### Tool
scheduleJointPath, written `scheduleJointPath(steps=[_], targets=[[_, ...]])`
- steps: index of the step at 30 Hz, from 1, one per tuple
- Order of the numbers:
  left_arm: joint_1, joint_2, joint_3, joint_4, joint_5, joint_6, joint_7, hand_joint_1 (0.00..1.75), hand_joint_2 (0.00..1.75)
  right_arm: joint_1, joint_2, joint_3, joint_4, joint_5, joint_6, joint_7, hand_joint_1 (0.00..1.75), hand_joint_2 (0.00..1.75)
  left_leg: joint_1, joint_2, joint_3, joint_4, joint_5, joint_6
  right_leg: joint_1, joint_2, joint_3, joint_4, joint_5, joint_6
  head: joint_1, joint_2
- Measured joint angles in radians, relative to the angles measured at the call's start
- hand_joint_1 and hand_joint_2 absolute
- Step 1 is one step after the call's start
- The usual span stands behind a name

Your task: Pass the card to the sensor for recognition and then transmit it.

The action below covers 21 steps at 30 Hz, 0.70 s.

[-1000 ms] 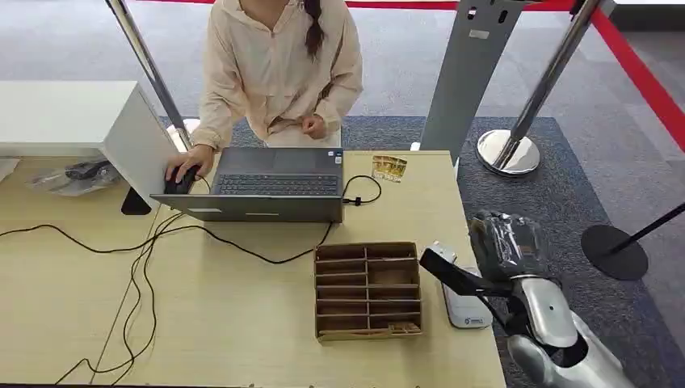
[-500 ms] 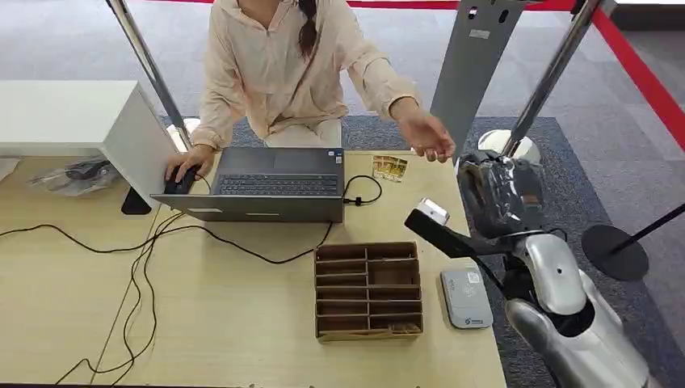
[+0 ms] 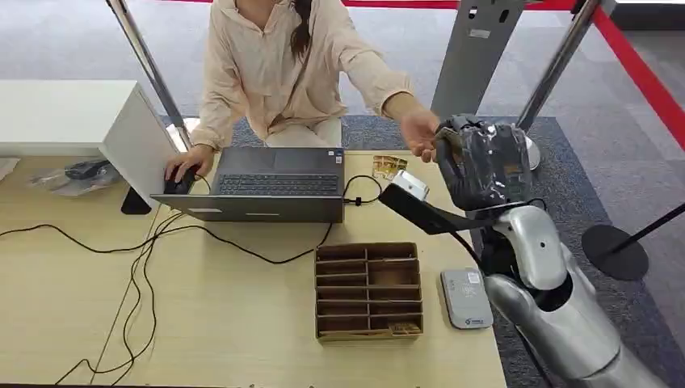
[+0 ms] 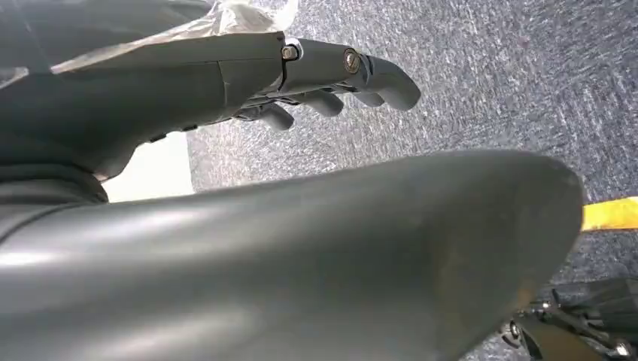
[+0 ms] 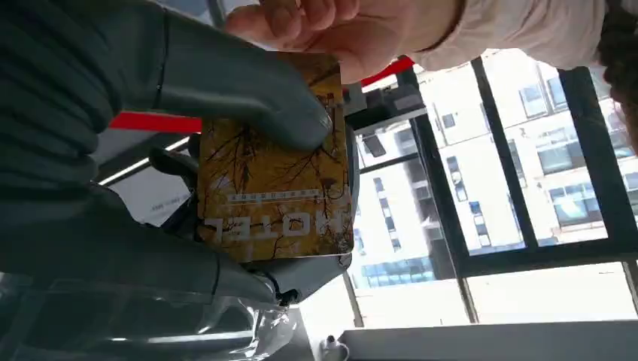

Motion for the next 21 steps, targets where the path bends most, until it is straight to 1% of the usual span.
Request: scheduleJointPath(steps=[8,15,19,21], targets=[[0.000,0.000,-0.001,0.000,-0.007,-0.002,-0.005,0.00,0.00,-0.024,0.041,0.034,0.018,-0.001,-0.009,-0.002,1.75,1.75,0.000,0.000,0.000,0.000,0.000,0.000,0.000,0.000,0.000,0.000,0.000,0.000,0.000,0.000],[0.000,-0.001,-0.009,0.000,-0.012,-0.003,-0.005,0.00,0.00,-0.038,0.067,0.058,0.040,-0.001,-0.024,-0.003,1.75,1.75,0.000,0.000,0.000,0.000,0.000,0.000,0.000,0.000,0.000,0.000,0.000,0.000,0.000,0.000],[0.000,-0.001,-0.019,0.000,-0.014,-0.003,-0.005,0.00,0.00,-0.043,0.078,0.068,0.055,0.000,-0.031,-0.004,1.64,1.75,0.000,0.000,0.000,0.000,0.000,0.000,0.000,0.000,0.000,0.000,0.000,0.000,0.000,0.000],[0.000,-0.002,-0.021,0.000,-0.015,-0.005,-0.005,0.00,0.00,-0.044,0.082,0.073,0.062,0.000,-0.033,-0.005,1.64,1.75,0.000,0.000,0.000,0.000,0.000,0.000,0.000,0.000,-0.001,0.000,0.000,0.000,0.000,0.000]])
